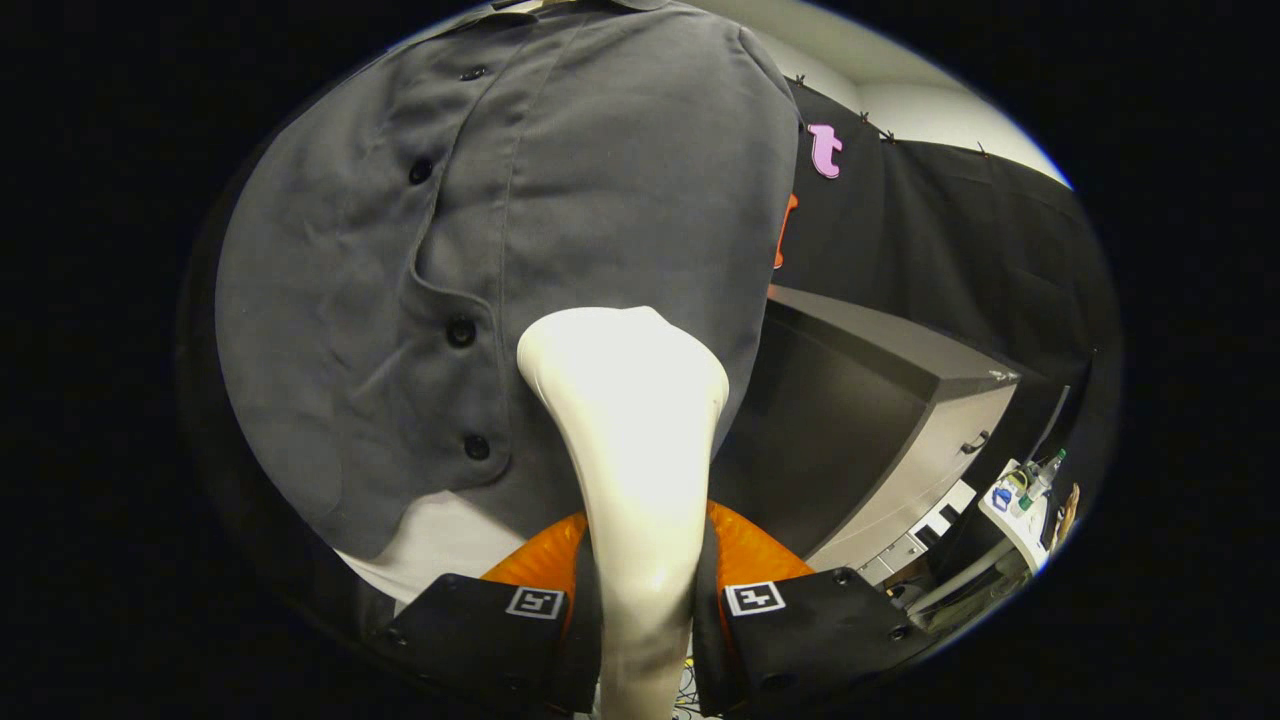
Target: Iron the clothes twice with a garment steamer, once on the left side and once on the right side.
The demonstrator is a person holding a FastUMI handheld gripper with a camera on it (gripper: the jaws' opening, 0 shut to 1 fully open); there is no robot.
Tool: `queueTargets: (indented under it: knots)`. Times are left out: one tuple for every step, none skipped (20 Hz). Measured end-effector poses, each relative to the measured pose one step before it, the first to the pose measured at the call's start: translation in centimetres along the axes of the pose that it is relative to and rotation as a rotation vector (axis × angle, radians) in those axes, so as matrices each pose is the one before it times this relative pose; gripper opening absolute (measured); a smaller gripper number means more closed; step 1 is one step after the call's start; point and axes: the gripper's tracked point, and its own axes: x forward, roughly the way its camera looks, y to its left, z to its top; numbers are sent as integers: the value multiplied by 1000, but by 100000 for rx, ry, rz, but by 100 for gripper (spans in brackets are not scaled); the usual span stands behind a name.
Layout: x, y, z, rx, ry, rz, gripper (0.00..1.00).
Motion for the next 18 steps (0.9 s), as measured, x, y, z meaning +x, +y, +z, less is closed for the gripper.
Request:
queueTargets:
  knots:
    - [83,45,-640,196,1221,64,45]
    - [107,-92,-395,74,887,-230,45]
    - [160,-214,-241,-119,724,-216,45]
    - [171,-77,-189,-49,600,-167,45]
    - [95,-83,-233,61,319,-97,45]
    - [-51,94,185,103,-86,-93,45]
    - [-52,-16,36,42,-210,-213,45]
    - [-29,-7,180,73,-88,-276,45]
    - [77,12,-99,368,146,-120,44]
    - [-104,124,127,487,227,118,44]
    - [-334,103,190,733,-335,-110,45]
    - [-560,123,756,739,-2037,-423,45]
    - [-644,-47,1044,844,-3220,-358,45]
    - [-713,48,1177,799,-3014,259,45]
    - [-1084,330,1402,994,-2864,914,44]
    - [-713,289,1482,832,-2976,1232,44]
    - [-892,166,1819,852,-3519,595,44]
    - [-747,75,1970,430,-3494,774,44]
